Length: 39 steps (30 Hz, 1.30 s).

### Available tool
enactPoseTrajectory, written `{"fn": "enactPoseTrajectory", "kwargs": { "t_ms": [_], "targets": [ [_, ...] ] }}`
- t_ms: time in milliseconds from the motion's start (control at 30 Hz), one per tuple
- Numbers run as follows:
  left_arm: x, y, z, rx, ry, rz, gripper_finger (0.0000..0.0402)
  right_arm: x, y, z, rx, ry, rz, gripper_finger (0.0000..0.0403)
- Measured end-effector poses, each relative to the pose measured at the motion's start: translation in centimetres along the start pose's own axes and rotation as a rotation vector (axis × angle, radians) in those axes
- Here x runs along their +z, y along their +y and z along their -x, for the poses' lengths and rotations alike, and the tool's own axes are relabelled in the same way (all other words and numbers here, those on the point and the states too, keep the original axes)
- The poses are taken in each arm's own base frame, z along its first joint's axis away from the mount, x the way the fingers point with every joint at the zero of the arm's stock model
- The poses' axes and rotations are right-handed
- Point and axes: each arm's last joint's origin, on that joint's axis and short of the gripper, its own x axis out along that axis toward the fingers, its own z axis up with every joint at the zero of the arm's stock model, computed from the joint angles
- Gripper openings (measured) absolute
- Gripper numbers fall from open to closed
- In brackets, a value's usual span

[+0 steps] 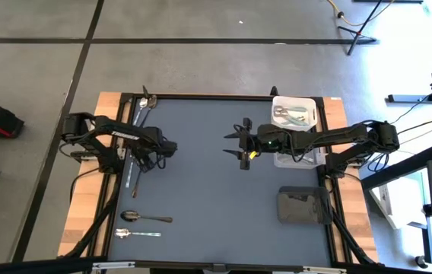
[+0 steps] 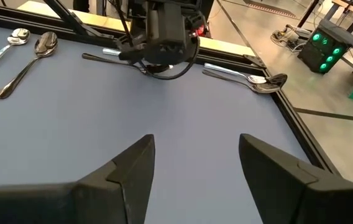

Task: Sort silverware by color (type)
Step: Put the white green spoon into the transparent bin

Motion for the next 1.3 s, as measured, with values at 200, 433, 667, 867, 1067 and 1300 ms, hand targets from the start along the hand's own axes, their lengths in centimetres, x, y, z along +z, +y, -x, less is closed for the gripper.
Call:
{"fn": "enactPoseTrajectory", "kwargs": {
  "t_ms": [200,433,667,867,1067,1300],
  "targets": [
    [0.1,0.6,-0.1,0.020,0.028,-0.011,0.0211,0.0,0.0,0.0,0.000,0.000,-0.002,0.0223],
    [0.5,0.6,-0.4,0.000,0.016,0.018,0.0211,0.0,0.0,0.0,0.000,0.000,-0.002,0.0223],
    [1.3,-0.2,-1.5,-0.003,0.050,-0.025,0.0211,0.0,0.0,0.0,0.000,0.000,-0.002,0.0223],
    [1.8,-0.5,-3.4,0.059,0.103,-0.029,0.0211,0.0,0.0,0.0,0.000,0.000,-0.002,0.0223],
    [2.1,-0.2,-3.7,0.063,0.129,-0.007,0.0211,0.0,0.0,0.0,0.000,0.000,-0.002,0.0223],
    [2.3,0.2,-3.9,0.070,0.128,0.039,0.0210,0.0,0.0,0.0,0.000,-0.001,-0.002,0.0223]
  ]
}}
